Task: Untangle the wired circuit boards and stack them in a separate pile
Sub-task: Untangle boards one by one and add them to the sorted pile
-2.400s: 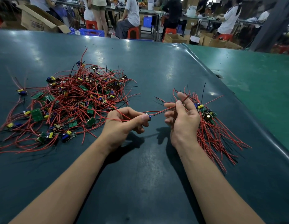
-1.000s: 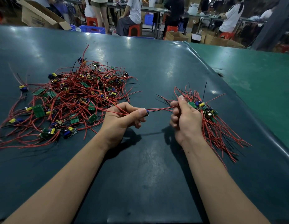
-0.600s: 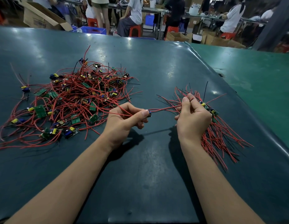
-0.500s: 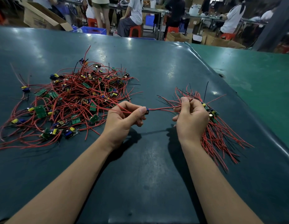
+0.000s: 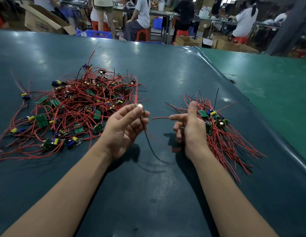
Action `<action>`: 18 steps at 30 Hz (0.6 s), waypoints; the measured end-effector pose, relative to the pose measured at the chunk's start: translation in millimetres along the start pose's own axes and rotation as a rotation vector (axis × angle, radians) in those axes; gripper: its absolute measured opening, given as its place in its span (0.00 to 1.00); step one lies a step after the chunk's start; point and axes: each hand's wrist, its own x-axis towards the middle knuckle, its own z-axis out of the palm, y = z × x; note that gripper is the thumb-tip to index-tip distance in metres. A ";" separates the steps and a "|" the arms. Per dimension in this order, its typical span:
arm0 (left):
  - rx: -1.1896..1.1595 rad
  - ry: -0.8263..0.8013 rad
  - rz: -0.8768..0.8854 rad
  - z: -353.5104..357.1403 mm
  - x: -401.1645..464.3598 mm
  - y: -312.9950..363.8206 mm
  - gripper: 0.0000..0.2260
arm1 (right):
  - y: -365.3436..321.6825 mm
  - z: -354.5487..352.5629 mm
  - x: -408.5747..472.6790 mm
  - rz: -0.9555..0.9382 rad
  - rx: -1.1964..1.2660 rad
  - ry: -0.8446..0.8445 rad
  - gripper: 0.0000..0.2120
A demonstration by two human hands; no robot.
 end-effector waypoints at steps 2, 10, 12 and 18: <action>0.077 -0.022 -0.037 3.1 -1.3 -2.7 0.12 | 0.6 0.0 -2.4 0.030 -0.037 -0.136 0.28; 0.334 -0.141 -0.125 6.1 -5.2 -13.6 0.06 | -0.6 4.6 -11.2 0.097 0.113 -0.434 0.13; 0.320 -0.133 -0.135 6.9 -4.8 -13.2 0.08 | -2.0 4.3 -12.1 0.117 0.137 -0.466 0.12; 0.368 -0.138 -0.149 7.0 -4.7 -12.0 0.06 | -2.1 4.9 -13.7 0.216 0.228 -0.590 0.11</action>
